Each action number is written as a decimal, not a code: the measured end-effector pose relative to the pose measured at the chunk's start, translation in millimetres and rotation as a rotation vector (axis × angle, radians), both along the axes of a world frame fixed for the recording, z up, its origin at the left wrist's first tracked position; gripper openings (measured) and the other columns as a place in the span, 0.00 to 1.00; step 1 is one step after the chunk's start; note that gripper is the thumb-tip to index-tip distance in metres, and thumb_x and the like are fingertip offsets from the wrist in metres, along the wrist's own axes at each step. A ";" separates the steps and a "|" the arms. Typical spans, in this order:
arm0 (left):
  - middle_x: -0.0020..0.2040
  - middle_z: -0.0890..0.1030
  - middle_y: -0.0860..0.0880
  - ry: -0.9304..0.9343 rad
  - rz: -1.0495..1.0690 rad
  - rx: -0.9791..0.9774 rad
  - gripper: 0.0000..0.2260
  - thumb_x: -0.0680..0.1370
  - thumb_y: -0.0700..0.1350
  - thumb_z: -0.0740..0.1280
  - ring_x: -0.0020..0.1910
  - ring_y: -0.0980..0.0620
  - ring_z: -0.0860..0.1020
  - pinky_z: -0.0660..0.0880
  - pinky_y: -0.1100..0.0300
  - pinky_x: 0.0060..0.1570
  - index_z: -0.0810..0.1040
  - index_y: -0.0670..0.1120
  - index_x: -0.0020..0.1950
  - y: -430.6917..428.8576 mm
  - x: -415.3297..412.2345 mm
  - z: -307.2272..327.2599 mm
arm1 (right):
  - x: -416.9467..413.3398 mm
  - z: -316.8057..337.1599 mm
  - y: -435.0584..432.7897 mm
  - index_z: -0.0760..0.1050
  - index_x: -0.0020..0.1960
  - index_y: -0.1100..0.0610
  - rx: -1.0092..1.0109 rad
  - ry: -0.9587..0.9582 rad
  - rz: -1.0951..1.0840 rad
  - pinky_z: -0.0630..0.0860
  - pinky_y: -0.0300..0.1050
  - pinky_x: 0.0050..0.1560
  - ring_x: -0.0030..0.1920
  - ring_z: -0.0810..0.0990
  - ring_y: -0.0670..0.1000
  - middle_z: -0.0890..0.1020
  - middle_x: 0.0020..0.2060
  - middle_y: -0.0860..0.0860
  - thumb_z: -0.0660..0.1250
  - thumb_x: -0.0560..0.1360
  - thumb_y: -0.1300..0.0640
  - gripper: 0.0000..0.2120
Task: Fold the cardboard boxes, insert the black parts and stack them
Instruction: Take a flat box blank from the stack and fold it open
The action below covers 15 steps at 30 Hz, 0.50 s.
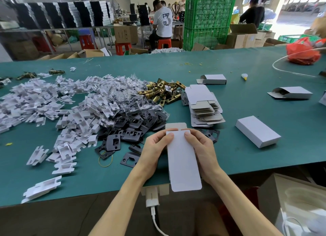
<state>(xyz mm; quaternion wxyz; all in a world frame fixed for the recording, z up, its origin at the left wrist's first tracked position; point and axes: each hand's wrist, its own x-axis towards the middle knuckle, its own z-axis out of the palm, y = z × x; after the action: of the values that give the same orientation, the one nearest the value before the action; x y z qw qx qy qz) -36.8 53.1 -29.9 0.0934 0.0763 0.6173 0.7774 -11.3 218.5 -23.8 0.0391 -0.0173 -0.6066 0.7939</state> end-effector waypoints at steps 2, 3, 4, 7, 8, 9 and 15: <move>0.59 0.85 0.38 0.001 0.002 0.000 0.13 0.78 0.50 0.71 0.54 0.43 0.81 0.74 0.35 0.65 0.85 0.47 0.61 0.0 -0.8 -0.5 | 0.1 0.9 -0.3 0.81 0.55 0.57 -0.013 -0.008 0.005 0.80 0.62 0.50 0.47 0.83 0.60 0.84 0.52 0.62 0.69 0.80 0.54 0.08; 0.59 0.85 0.38 0.002 0.006 0.002 0.13 0.78 0.50 0.72 0.54 0.43 0.82 0.75 0.36 0.64 0.85 0.47 0.60 -0.1 -1.0 -0.7 | 0.1 1.4 -0.6 0.81 0.55 0.57 -0.020 -0.010 0.008 0.80 0.62 0.50 0.47 0.83 0.60 0.84 0.52 0.62 0.69 0.80 0.55 0.08; 0.59 0.85 0.38 0.004 0.011 0.004 0.13 0.78 0.49 0.72 0.53 0.44 0.82 0.75 0.37 0.64 0.85 0.46 0.60 -0.1 -1.2 -0.6 | 0.2 1.7 -0.7 0.81 0.56 0.58 -0.023 -0.010 0.009 0.80 0.62 0.50 0.47 0.83 0.61 0.84 0.52 0.63 0.68 0.80 0.55 0.08; 0.59 0.85 0.40 0.006 0.024 0.014 0.13 0.77 0.48 0.73 0.53 0.45 0.82 0.76 0.40 0.63 0.86 0.46 0.59 -0.6 -1.3 -0.5 | 1.0 2.5 -1.2 0.81 0.56 0.58 -0.017 -0.005 0.008 0.80 0.62 0.50 0.47 0.83 0.61 0.83 0.52 0.63 0.69 0.80 0.55 0.09; 0.59 0.85 0.40 0.005 0.024 0.018 0.13 0.77 0.48 0.73 0.53 0.45 0.82 0.76 0.41 0.62 0.86 0.46 0.59 -0.7 -1.3 -0.5 | 1.2 2.6 -1.1 0.81 0.57 0.58 -0.017 -0.004 0.010 0.81 0.62 0.49 0.47 0.83 0.61 0.84 0.52 0.63 0.69 0.80 0.55 0.09; 0.58 0.85 0.40 0.004 0.021 0.022 0.13 0.77 0.48 0.73 0.53 0.45 0.83 0.77 0.41 0.62 0.86 0.46 0.60 -0.9 -1.3 -0.7 | 1.5 2.9 -0.8 0.81 0.57 0.58 -0.022 -0.003 0.012 0.81 0.61 0.49 0.47 0.83 0.60 0.84 0.52 0.62 0.69 0.80 0.55 0.09; 0.60 0.84 0.37 -0.001 0.014 0.046 0.14 0.77 0.48 0.73 0.55 0.43 0.82 0.74 0.36 0.66 0.85 0.45 0.61 -1.0 -1.6 -1.8 | 2.0 4.0 -0.2 0.82 0.55 0.56 -0.050 -0.008 0.043 0.81 0.58 0.47 0.46 0.83 0.59 0.83 0.52 0.63 0.69 0.79 0.54 0.08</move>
<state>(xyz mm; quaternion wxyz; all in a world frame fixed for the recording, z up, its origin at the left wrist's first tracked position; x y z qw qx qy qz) -38.4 52.1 -31.6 0.0866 0.0739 0.5999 0.7920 -9.3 218.2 -19.9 0.0191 -0.0084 -0.5869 0.8094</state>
